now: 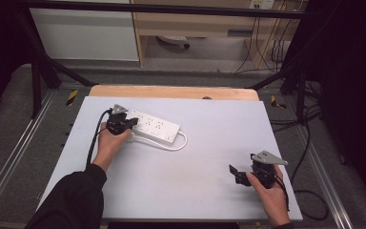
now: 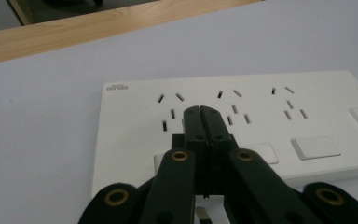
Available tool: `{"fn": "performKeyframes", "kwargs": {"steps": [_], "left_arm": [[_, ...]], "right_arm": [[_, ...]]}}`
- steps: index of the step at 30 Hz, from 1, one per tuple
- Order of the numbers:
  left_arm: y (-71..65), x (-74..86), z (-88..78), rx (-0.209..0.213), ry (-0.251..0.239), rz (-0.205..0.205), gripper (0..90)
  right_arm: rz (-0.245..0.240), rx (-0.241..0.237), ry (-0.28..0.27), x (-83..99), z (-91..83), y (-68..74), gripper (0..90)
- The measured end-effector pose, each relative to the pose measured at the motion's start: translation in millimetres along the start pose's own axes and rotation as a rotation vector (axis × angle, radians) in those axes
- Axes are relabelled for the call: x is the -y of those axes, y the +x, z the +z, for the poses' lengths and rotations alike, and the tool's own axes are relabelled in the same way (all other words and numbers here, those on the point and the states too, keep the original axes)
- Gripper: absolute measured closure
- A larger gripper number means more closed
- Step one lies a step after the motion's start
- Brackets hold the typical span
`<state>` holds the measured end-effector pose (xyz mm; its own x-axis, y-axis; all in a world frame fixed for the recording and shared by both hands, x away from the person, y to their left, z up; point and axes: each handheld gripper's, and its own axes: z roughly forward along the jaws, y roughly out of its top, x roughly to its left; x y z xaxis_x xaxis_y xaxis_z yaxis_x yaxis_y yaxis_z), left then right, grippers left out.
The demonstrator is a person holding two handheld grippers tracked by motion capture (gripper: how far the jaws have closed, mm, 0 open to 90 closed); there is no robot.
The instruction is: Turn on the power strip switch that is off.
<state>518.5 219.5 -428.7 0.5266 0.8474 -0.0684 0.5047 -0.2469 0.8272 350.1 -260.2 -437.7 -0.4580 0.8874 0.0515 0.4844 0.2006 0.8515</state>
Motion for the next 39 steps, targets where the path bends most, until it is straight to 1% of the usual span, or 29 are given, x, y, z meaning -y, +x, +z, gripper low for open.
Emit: {"fn": "performKeyframes", "kwargs": {"steps": [2, 4, 6, 8, 10, 11, 13, 15, 18, 20, 22, 25, 26, 30, 36, 39], "left_arm": [[0.1, -0.4, 0.9, 0.001, -0.001, -0.002, 90.0], [0.6, -1.7, 1.5, 0.002, -0.005, -0.004, 90.0], [1.2, -3.2, 0.8, 0.003, -0.021, -0.014, 89.6], [1.6, -4.2, -0.2, 0.003, -0.031, -0.024, 85.7], [2.8, -4.6, -1.4, -0.009, -0.037, -0.021, 82.7], [3.7, -4.7, -2.0, -0.014, -0.039, -0.026, 80.7], [5.9, -4.8, -3.6, -0.026, -0.045, -0.036, 75.0], [7.3, -5.3, -4.7, -0.028, -0.050, -0.050, 68.8], [8.5, -6.5, -6.8, -0.041, -0.054, -0.056, 57.9], [9.9, -7.0, -7.9, -0.044, -0.059, -0.072, 51.4], [11.2, -7.4, -9.1, -0.038, -0.061, -0.086, 44.4], [12.0, -7.9, -9.9, -0.034, -0.057, -0.095, 33.6], [12.5, -8.4, -10.0, -0.028, -0.051, -0.102, 30.0], [13.4, -10.6, -10.4, -0.009, -0.056, -0.128, 18.1], [12.5, -14.3, -11.5, 0.002, -0.055, -0.117, 9.1], [12.4, -16.0, -12.9, 0.003, -0.062, -0.107, 8.8]], "right_arm": [[-0.007, -0.001, 0.000, -0.3, -0.3, 0.0, 3.5], [-0.003, 0.000, -0.002, -0.4, -1.2, 0.4, 3.5], [-0.001, 0.001, -0.003, -0.5, -1.5, 0.1, 3.5], [-0.002, 0.002, -0.002, -0.3, -0.9, -0.2, 3.5], [-0.003, -0.002, 0.000, -0.2, -0.7, 0.0, 3.4], [-0.003, -0.002, -0.001, -0.2, -0.6, 0.1, 3.5], [-0.003, -0.003, -0.001, 0.0, -0.8, 0.1, 3.5], [-0.006, -0.002, 0.000, 0.0, -1.2, 0.1, 3.5], [-0.006, -0.004, 0.001, -0.2, -0.8, 0.8, 3.4], [-0.010, -0.004, 0.000, -0.3, -0.1, 0.8, 3.4], [-0.008, -0.008, 0.002, -0.4, 0.5, 1.4, 3.4], [-0.013, -0.008, 0.002, -0.4, 0.9, 1.6, 3.4], [-0.013, -0.008, 0.003, -0.3, 1.0, 1.5, 3.3], [-0.012, -0.011, 0.002, -0.5, 0.7, 1.5, 3.3], [-0.013, -0.013, -0.003, -0.6, 0.8, 2.4, 2.8], [-0.011, -0.013, -0.005, -0.6, 0.6, 2.2, 2.6]]}}
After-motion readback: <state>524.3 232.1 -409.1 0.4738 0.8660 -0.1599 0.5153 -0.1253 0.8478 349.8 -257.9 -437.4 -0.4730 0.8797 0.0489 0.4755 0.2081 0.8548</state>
